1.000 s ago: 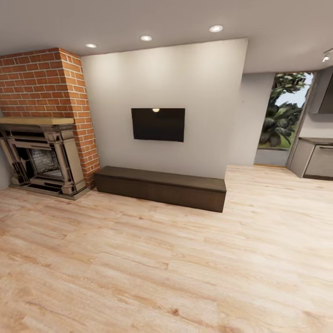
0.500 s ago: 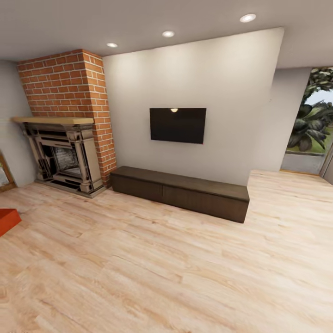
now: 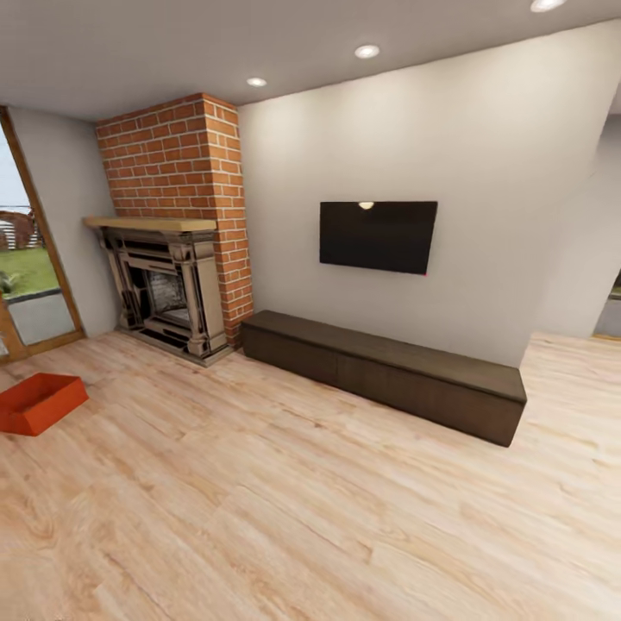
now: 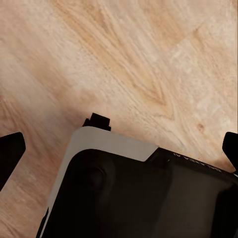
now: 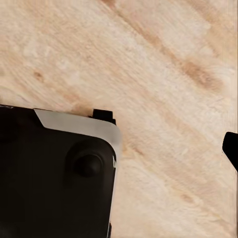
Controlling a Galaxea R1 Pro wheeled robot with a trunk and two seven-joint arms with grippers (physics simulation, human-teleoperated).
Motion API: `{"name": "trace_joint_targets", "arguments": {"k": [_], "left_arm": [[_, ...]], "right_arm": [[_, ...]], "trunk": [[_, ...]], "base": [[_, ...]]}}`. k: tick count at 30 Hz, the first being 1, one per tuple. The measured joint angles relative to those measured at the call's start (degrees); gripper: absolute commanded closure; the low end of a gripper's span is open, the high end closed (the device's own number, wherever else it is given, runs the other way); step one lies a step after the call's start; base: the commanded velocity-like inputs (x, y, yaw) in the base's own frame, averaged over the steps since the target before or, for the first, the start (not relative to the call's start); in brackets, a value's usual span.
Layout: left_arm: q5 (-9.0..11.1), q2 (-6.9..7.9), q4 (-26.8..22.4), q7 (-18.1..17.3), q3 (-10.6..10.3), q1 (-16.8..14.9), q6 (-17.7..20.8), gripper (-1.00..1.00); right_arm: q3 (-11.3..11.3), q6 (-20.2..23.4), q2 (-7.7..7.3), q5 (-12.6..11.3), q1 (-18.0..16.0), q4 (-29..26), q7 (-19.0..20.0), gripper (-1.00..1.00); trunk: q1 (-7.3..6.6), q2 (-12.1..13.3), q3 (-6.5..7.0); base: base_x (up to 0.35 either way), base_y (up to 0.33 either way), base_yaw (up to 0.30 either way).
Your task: Move the two storage containers from the living room to the garage. In the garage, place one container on the floor and stack the other container on top of it (either order is fine).
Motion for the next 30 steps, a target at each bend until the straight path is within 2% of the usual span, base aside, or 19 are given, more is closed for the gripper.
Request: {"name": "trace_joint_targets", "arguments": {"k": [23,30], "left_arm": [[0.0,0.00,0.0,0.0,0.0,0.0,0.0,-1.00],[0.0,0.00,0.0,0.0,0.0,0.0,0.0,-1.00]], "right_arm": [[-0.4,-0.5,-0.15,-0.4,0.0,0.0,0.0,-1.00],[-0.5,-0.6,0.19,-0.5,0.0,0.0,-0.8,-1.00]], "trunk": [[0.00,0.0,0.00],[0.00,0.0,0.00]], "base": [[0.316,0.000,0.288],[0.316,0.000,0.054]]}}
